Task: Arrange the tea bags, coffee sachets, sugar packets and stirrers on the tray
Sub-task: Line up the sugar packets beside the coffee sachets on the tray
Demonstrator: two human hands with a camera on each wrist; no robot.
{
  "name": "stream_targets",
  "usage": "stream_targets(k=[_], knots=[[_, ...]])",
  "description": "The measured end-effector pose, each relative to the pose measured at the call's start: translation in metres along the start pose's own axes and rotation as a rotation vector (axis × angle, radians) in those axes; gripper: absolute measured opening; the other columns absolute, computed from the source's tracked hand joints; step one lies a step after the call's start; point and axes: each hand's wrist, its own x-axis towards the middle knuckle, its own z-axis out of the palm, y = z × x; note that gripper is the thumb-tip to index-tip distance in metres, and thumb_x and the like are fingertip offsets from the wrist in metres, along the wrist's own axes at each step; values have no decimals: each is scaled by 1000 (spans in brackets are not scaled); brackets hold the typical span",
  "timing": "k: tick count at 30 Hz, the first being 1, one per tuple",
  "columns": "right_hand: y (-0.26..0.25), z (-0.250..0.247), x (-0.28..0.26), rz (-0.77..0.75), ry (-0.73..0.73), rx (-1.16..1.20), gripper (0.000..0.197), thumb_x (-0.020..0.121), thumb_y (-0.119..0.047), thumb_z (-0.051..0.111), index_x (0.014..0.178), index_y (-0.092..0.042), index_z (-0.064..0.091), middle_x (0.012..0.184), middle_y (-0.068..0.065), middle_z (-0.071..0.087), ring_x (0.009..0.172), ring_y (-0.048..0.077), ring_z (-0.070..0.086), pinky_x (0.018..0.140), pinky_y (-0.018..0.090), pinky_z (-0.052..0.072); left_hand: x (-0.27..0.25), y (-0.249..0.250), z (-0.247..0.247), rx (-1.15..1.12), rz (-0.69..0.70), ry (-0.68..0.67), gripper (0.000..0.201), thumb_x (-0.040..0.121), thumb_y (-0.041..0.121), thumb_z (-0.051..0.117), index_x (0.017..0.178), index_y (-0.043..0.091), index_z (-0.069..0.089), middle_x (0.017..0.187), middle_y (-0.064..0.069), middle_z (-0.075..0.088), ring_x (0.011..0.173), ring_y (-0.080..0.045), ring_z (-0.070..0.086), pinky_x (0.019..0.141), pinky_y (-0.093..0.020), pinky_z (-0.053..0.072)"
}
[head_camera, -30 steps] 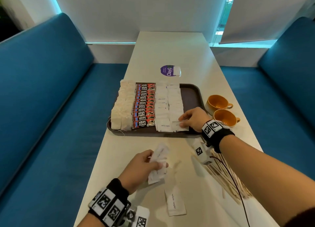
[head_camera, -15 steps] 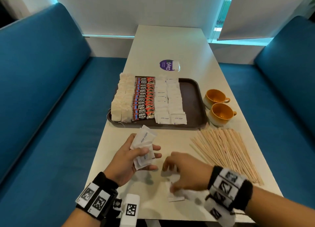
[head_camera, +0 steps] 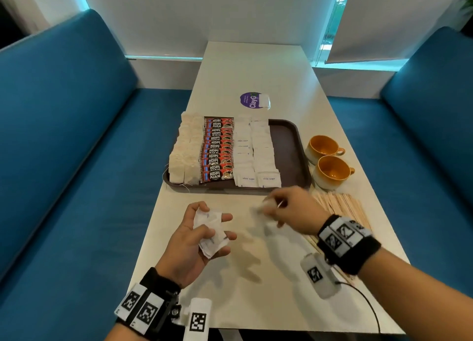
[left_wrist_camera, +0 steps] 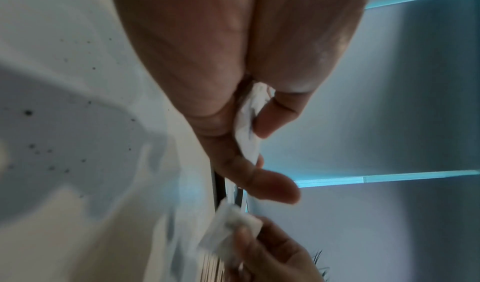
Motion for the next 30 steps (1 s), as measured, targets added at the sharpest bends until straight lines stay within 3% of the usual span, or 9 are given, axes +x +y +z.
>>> stream_targets(k=[4,6,11,15,17,19,21,24,30], knots=[[11,-31,49,167,232,299,15,97,-19,67,112,-22,69,100,1,72,76,13,76,75,31,64,8,-3,-8,-135,-15,53,43,90,-18,30,99,19,49,133,-25,62,98,-45,67,71,-45,60],[20,-36,70,219,257,262,17,94,-21,71,110,-25,70,101,1,72,83,17,75,78,35,64,12,-4,-10,-164,-15,81,43,90,-18,28,98,18,50,134,-23,62,106,-49,66,78,-51,61],[36,-26,94,273,211,59,21,85,-24,81,103,-25,71,93,-3,68,82,11,63,60,18,48,19,-4,-11,-152,18,115,57,93,-22,32,120,24,54,130,-22,65,113,-54,63,89,-64,55],[39,-25,98,253,306,13,35,74,-25,90,102,-27,68,95,-2,63,85,14,62,79,30,56,26,-2,-9,-102,30,163,55,94,-19,45,134,18,53,126,-27,65,110,-50,66,84,-57,59],[31,-25,93,192,366,8,32,76,-29,88,100,-27,67,93,-1,61,80,13,59,77,31,55,31,-1,-5,-65,42,194,46,93,-16,51,131,9,55,123,-28,66,107,-46,69,80,-50,62],[12,-21,80,103,308,136,24,81,-35,84,96,-25,69,84,1,65,71,12,60,72,32,57,38,0,-1,-43,67,248,40,90,-13,57,126,6,58,120,-25,68,103,-39,72,80,-48,62],[-11,-11,63,73,103,304,29,81,-42,83,95,-19,72,82,4,71,67,14,63,67,33,58,47,1,3,-26,103,306,36,86,-9,65,118,6,59,116,-24,70,99,-35,72,82,-48,62],[-31,11,45,70,-114,502,38,76,-33,89,101,-11,70,81,4,73,68,17,67,60,31,57,58,5,10,-76,132,362,41,74,-1,75,110,9,57,108,-24,70,93,-34,71,74,-42,63],[-28,22,52,57,46,686,21,79,0,83,98,-3,74,83,14,74,71,21,69,69,31,60,66,11,19,-127,119,338,44,77,2,73,117,3,54,112,-28,72,99,-41,73,75,-48,62]])
